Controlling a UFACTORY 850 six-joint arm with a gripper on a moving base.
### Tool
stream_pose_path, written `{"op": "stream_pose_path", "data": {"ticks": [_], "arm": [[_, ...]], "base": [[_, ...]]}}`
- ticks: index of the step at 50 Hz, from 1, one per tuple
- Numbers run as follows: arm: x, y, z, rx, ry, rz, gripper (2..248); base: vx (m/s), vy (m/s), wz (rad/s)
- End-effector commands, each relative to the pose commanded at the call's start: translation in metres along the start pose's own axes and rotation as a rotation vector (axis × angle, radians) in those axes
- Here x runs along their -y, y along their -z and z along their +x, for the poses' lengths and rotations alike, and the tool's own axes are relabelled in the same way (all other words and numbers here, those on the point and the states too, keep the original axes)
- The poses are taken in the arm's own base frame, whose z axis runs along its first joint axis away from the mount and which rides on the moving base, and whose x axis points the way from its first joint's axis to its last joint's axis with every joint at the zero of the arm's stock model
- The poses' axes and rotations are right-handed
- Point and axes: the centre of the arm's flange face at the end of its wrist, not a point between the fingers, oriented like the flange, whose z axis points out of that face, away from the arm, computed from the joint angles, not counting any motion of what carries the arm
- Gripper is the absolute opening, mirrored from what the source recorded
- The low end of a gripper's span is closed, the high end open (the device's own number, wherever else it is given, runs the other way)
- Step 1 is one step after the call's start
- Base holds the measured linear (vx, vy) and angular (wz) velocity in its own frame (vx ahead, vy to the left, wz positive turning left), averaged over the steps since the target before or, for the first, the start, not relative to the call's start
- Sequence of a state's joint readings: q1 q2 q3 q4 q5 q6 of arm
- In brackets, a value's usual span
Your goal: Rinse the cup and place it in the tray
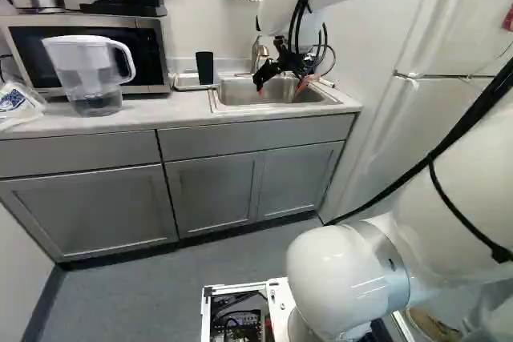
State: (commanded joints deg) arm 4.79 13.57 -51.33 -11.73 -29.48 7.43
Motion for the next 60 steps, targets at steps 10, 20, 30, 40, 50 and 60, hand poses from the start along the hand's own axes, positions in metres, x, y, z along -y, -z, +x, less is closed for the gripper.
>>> {"op": "stream_pose_path", "data": {"ticks": [10, 20, 30, 40, 50, 60], "arm": [[0.0000, 0.0000, 0.0000, 0.000, 0.000, 0.000, 247], [0.0000, 0.0000, 0.0000, 0.000, 0.000, 0.000, 247], [0.0000, 0.0000, 0.0000, 0.000, 0.000, 0.000, 247], [0.0000, 0.0000, 0.0000, 0.000, 0.000, 0.000, 247], [0.0000, 0.0000, 0.0000, 0.000, 0.000, 0.000, 247], [0.0001, -0.0011, -0.0009, -0.003, 0.000, 0.001, 247]], "base": [[-0.116, 0.003, 0.020], [-0.115, 0.002, 0.020], [-0.091, 0.002, 0.016], [-0.024, 0.000, 0.005], [0.005, 0.000, -0.001], [0.000, 0.000, 0.000]]}}
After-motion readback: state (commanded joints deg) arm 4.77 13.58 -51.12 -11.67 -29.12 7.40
